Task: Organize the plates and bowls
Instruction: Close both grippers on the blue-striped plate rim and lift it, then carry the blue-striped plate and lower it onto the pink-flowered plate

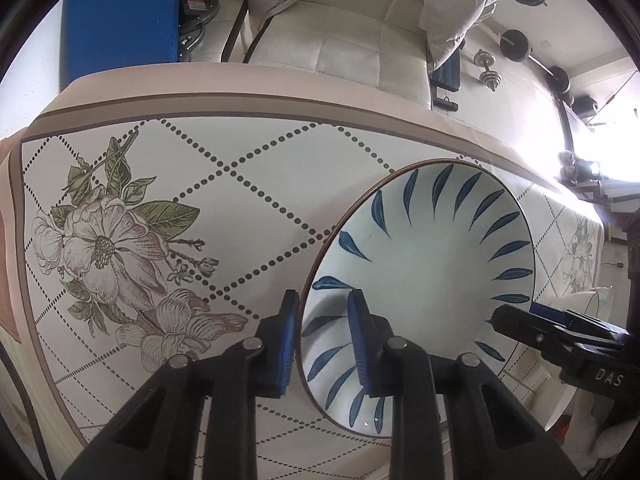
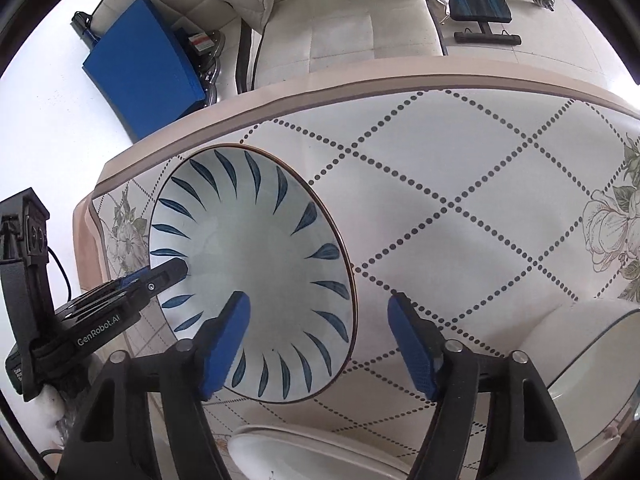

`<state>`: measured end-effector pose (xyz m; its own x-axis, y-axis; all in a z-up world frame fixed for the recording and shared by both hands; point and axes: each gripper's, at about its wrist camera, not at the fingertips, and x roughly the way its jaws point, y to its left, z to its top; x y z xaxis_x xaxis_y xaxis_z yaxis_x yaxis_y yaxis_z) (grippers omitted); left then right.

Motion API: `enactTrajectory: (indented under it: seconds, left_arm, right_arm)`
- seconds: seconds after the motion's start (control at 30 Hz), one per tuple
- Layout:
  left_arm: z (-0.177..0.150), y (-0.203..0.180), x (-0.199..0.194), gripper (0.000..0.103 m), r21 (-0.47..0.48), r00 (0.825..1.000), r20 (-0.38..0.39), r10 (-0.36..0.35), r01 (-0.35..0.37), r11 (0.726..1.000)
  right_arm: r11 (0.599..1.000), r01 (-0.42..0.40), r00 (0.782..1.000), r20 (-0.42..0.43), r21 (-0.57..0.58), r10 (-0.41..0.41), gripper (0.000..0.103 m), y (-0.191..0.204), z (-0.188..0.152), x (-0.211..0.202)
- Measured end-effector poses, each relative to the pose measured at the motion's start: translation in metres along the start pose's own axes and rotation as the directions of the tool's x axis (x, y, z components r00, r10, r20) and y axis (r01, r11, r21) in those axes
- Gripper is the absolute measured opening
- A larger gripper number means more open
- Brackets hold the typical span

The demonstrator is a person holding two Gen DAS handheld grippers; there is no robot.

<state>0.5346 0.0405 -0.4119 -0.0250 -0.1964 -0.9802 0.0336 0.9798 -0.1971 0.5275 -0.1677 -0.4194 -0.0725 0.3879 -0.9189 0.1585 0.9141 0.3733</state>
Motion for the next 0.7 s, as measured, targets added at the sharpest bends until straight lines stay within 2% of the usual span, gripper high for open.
enactTrajectory:
  seconds: [0.07, 0.1, 0.2, 0.53, 0.7]
  left_arm:
    - [-0.001, 0.001, 0.000, 0.020, -0.007, 1.000, 0.010, -0.007, 0.007, 1.000]
    - [-0.001, 0.001, -0.001, 0.020, -0.008, 1.000, 0.014, -0.008, 0.008, 1.000]
    - [-0.007, 0.004, -0.006, 0.017, -0.003, 0.999, 0.037, 0.006, -0.006, 1.000]
    - [-0.034, 0.005, -0.016, 0.017, -0.005, 0.997, 0.071, 0.031, -0.031, 1.000]
    - [-0.049, 0.001, -0.031, 0.017, -0.013, 0.996, 0.093, 0.010, -0.009, 1.000]
  right_arm:
    - [1.000, -0.009, 1.000, -0.021, 0.007, 0.009, 0.048, 0.001, 0.002, 0.009]
    - [1.000, -0.003, 1.000, -0.031, 0.013, 0.004, 0.034, 0.000, 0.003, 0.013]
    - [0.999, 0.046, 0.999, -0.007, -0.004, -0.046, 0.023, -0.002, -0.004, 0.014]
    - [0.999, 0.043, 0.999, 0.034, -0.029, -0.042, 0.016, -0.001, -0.020, -0.001]
    - [0.997, 0.054, 0.997, 0.053, -0.059, -0.051, 0.015, 0.001, -0.035, -0.015]
